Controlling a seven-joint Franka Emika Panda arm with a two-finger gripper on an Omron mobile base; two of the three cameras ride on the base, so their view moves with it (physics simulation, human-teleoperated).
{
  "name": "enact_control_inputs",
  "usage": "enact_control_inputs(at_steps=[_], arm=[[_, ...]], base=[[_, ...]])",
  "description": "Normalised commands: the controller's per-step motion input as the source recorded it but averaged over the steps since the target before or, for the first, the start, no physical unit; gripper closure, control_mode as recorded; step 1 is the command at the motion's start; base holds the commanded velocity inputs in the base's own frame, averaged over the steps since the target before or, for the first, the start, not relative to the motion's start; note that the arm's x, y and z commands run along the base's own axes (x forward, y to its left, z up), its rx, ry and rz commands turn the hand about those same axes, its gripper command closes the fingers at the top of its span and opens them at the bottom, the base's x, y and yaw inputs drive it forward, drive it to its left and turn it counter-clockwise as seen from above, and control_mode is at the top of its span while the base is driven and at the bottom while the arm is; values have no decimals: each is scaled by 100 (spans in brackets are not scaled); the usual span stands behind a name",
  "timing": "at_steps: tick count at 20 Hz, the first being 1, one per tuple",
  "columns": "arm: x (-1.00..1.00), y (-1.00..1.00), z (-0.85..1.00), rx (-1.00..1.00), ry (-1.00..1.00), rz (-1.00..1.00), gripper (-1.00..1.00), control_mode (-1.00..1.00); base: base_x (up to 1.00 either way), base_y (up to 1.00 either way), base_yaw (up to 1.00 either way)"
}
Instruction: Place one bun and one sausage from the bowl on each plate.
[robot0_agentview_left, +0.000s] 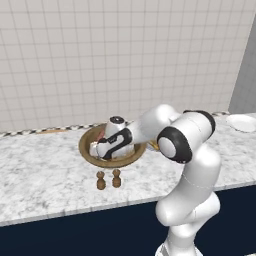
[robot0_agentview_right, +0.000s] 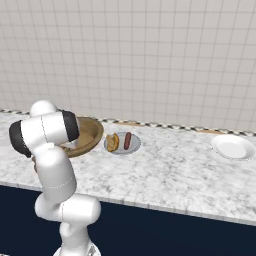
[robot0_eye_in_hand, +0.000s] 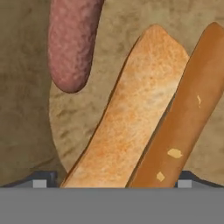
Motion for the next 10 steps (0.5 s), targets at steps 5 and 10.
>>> enact_control_inputs(at_steps=[5,10], arm=[[-3,0,-24,0,-1,7,100,-100],[-41,0,32,0,-1,0,100,-100]], base=[[0,0,0],[0,0,0]])
